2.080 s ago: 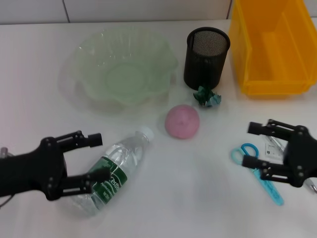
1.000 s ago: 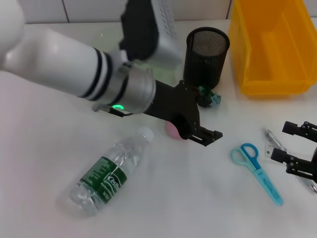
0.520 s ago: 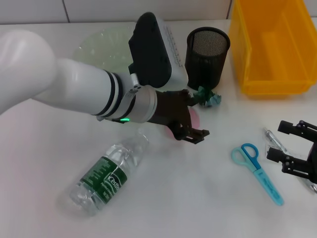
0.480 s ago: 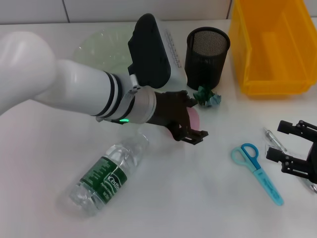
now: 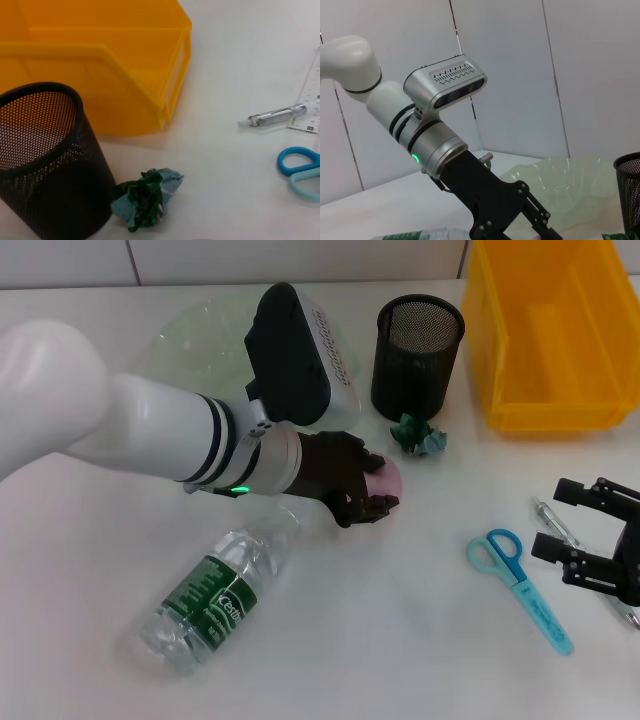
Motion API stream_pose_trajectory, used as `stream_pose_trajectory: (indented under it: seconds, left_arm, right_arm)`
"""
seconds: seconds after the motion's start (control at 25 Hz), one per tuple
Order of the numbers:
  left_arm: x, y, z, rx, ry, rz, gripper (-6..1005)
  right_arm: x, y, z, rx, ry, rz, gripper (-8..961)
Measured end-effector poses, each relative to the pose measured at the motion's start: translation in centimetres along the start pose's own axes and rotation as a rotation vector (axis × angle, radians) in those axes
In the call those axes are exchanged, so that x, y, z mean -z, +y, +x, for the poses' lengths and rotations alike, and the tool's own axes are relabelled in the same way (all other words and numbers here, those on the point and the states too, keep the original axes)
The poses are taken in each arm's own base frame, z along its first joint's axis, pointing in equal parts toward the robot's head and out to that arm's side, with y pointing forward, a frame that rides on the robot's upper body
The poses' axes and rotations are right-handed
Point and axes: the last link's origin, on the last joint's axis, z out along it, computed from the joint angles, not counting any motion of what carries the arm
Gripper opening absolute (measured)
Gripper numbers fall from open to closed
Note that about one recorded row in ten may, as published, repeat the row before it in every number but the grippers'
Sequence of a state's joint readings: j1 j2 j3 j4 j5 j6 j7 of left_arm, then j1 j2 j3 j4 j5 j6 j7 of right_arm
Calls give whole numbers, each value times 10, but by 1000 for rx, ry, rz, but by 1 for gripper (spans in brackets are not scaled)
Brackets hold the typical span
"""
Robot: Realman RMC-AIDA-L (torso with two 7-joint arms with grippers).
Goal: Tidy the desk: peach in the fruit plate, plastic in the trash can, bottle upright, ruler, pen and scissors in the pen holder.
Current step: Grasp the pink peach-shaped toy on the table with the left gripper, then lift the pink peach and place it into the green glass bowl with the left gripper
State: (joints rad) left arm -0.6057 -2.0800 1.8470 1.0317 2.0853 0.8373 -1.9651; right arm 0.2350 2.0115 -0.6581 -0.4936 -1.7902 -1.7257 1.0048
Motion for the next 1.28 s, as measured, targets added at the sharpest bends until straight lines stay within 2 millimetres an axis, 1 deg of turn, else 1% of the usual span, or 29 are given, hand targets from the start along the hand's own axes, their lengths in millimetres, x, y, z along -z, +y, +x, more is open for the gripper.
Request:
stream_pose_trajectory:
  seconds: [0.12, 0.4, 0.68, 0.76, 0.8, 0.84, 0.96, 1.0, 1.04, 1.12, 1.2, 1.24, 1.28]
  left_arm:
    - [-1, 1, 1, -8, 0, -3, 521]
    - [-2, 2, 1, -15, 2, 6, 251]
    - [-1, 5, 5, -18, 22, 5, 42]
    - [1, 8, 9, -13, 43, -4, 38]
    - [7, 13, 20, 5, 95, -30, 37]
    - [7, 13, 20, 5, 95, -30, 35]
    - [26, 10, 35, 45, 209, -43, 40]
    - [41, -2, 42, 98, 304, -17, 43]
    - [41, -2, 42, 98, 304, -17, 47]
    - [56, -18, 43, 171, 404, 23, 54]
    - [68, -34, 36, 252, 473, 70, 61]
    - [75, -47, 26, 319, 509, 110, 64]
    - [78, -53, 19, 363, 528, 132, 68]
  right_arm:
    - [0, 0, 0, 0, -1, -1, 771]
    - [-1, -1, 0, 1, 4, 7, 771]
    - [-5, -1, 0, 0, 1, 3, 771]
    - [-5, -1, 1, 2, 0, 3, 771]
    - [-5, 0, 1, 7, -2, 5, 771]
    - [-5, 0, 1, 7, -2, 5, 771]
    - [-8, 0, 0, 11, -4, 0, 771]
    - [-10, -1, -1, 14, -6, -5, 771]
    - [-10, -1, -1, 14, -6, -5, 771]
    - [-11, 0, -1, 16, -8, -7, 771]
    - [-14, 1, -1, 19, -13, -11, 771]
    - [-14, 1, -1, 19, -13, -11, 771]
    - [-15, 1, -1, 20, -14, -12, 771]
